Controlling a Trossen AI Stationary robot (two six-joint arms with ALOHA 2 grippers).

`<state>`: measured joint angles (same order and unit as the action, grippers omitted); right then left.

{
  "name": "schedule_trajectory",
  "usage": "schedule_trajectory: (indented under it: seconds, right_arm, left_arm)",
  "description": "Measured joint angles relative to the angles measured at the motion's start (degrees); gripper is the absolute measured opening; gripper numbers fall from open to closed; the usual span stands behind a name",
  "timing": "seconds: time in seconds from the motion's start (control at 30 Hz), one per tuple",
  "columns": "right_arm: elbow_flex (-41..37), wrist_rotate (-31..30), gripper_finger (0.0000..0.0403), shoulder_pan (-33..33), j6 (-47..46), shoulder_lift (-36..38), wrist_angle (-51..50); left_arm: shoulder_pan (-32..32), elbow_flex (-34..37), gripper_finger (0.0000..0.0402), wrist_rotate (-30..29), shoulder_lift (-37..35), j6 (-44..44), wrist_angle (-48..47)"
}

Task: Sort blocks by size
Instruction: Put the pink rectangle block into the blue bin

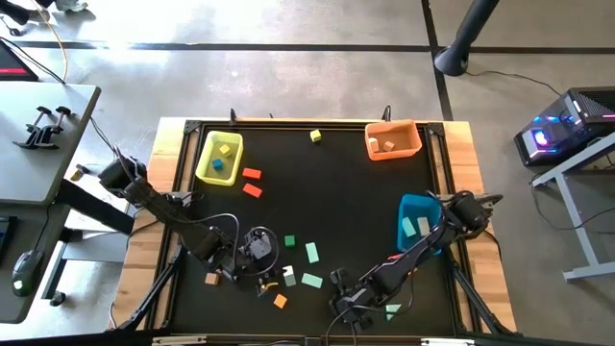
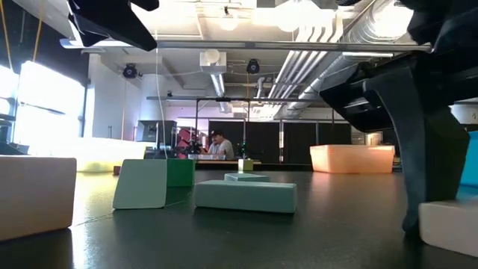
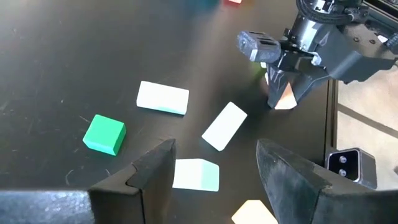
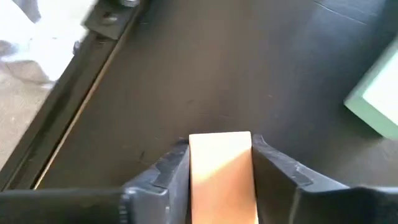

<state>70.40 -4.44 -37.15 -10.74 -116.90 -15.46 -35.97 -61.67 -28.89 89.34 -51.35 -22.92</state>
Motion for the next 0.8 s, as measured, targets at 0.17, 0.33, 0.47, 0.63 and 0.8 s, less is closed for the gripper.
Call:
schedule_trajectory:
  seconds: [0.17, 0.33, 0.47, 0.63, 0.8]
  right_arm:
    - [1.9, -8.0, 0.0127, 0.8, -11.7, 3.8, -15.7]
    - [0.1, -19.8, 0.0127, 0.3, -32.9, 12.4, -37.7]
    - [-4.8, -21.1, 0.0127, 0.4, -52.6, 21.6, -51.1]
    - [-14.1, -19.0, 0.0127, 1.2, -69.3, 34.3, -56.5]
    - [-25.2, -11.7, 0.0135, 3.1, -80.5, 43.7, -53.7]
  left_arm:
    - [0.0, 0.0, 0.0211, -0.2, 0.0, -0.2, 0.0]
    - [0.0, 0.0, 0.0211, -0.9, 0.0, -0.5, 0.0]
    - [0.0, 0.0, 0.0211, -1.9, 0.0, 0.5, 0.0]
    - [0.6, 0.0, 0.0211, -2.7, 0.0, 2.1, 0.1]
    - [1.2, 0.0, 0.0211, -2.7, 0.0, 2.2, 0.1]
